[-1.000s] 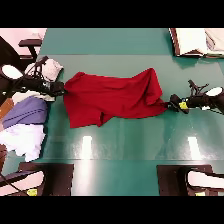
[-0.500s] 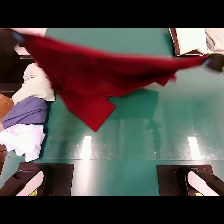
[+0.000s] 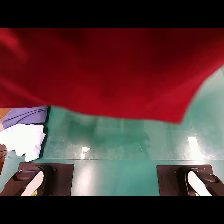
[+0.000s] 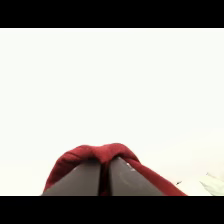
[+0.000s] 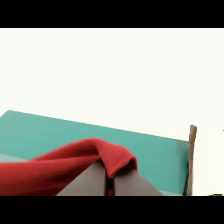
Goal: Fold the shirts.
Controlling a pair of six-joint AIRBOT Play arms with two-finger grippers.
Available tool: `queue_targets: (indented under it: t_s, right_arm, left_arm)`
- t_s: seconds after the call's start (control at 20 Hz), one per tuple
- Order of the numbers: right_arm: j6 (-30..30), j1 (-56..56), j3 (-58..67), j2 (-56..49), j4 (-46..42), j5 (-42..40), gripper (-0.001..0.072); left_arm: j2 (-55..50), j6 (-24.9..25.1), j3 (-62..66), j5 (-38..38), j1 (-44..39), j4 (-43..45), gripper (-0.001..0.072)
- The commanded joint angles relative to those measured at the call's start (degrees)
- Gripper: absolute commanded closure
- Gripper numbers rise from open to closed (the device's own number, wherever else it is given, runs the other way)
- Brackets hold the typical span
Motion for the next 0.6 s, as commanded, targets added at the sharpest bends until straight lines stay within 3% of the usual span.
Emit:
queue_targets:
  t_s: [0.0,0.15,0.35,0.55]
  right_arm:
    - [4.52,-0.02,5.97,-3.56,-4.63,8.55,0.0695]
    - [5.40,-0.02,-1.33,-8.17,-4.66,12.20,0.0695]
    - [5.64,0.00,-12.07,-19.15,-4.76,17.59,0.0695]
    - [5.55,-0.02,-19.06,-32.76,-4.74,17.40,0.0696]
  left_arm:
    - [-0.35,-2.60,0.33,-2.60,0.02,1.46,0.0682]
    - [-3.06,-4.59,-9.20,-8.24,0.00,2.08,0.0681]
    - [-14.36,-4.85,-21.94,-19.47,0.00,1.09,0.0680]
    - [-30.27,-4.68,-32.35,-19.71,-0.17,0.74,0.0680]
